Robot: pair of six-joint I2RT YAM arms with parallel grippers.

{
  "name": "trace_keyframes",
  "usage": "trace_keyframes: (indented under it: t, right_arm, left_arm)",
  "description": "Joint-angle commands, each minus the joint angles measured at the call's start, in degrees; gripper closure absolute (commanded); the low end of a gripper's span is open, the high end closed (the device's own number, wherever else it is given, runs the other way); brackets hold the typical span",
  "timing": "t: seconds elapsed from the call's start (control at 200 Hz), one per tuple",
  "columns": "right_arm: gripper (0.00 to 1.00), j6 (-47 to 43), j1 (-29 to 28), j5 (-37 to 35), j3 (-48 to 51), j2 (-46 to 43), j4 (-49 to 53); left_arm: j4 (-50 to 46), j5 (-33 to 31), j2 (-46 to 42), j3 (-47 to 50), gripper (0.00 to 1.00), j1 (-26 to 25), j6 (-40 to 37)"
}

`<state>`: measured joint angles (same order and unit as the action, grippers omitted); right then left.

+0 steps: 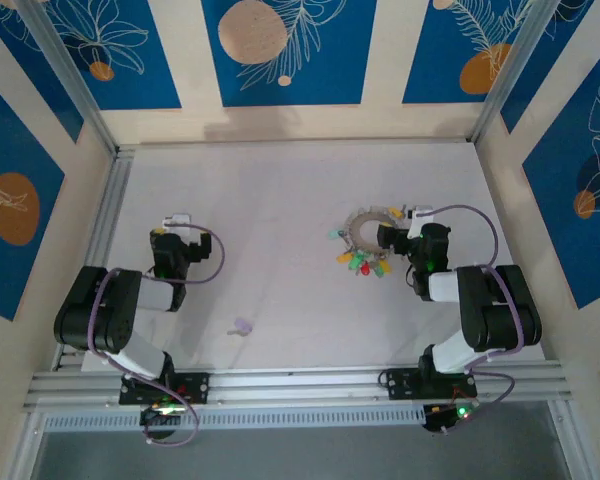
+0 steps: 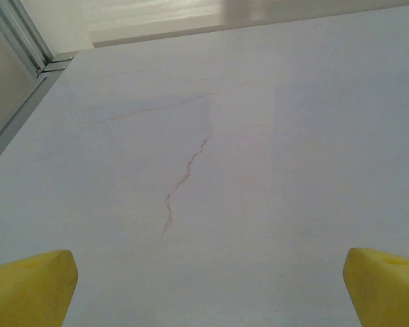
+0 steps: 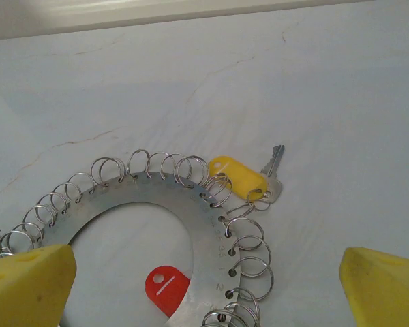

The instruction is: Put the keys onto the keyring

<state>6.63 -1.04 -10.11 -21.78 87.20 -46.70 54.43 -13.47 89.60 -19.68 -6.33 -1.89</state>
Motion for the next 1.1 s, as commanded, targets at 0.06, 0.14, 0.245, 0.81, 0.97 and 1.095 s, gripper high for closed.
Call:
trace_keyframes:
  t: [0.06, 0.14, 0.245, 0.81, 0.97, 1.095]
  right_arm:
    - [0.01, 0.12, 0.21, -0.44, -1.34, 0.08, -0.77]
    - [0.01, 0.14, 0.12, -0.44, -1.42, 0.08, -0.77]
    - [0.01, 0.07, 0.21, -0.44, -1.35, 0.08, -0.77]
    - [0.01, -1.99, -3.00, -5.49, -7.59, -4.78, 14.12]
    - [0.01, -3.79, -7.62, -9.30, -14.27, -7.13, 27.48]
    - [0.01, -1.80, -10.06, -4.15, -22.10, -6.01, 40.04]
  left_arm:
    - [0.54, 1.18, -0.09, -1.06, 0.00, 0.68, 0.20]
    - [0.57, 1.17, -0.14, -1.02, 0.00, 0.62, 0.22]
    - [0.57, 1.19, -0.13, -1.06, 0.00, 0.71, 0.22]
    - [0.37, 1.33, -0.13, -1.22, 0.00, 0.72, 0.30]
    - [1.05, 1.77, -0.34, -0.77, 0.00, 0.78, 0.03]
    - [-10.02, 1.88, -8.36, -3.27, 0.00, -1.63, -2.89]
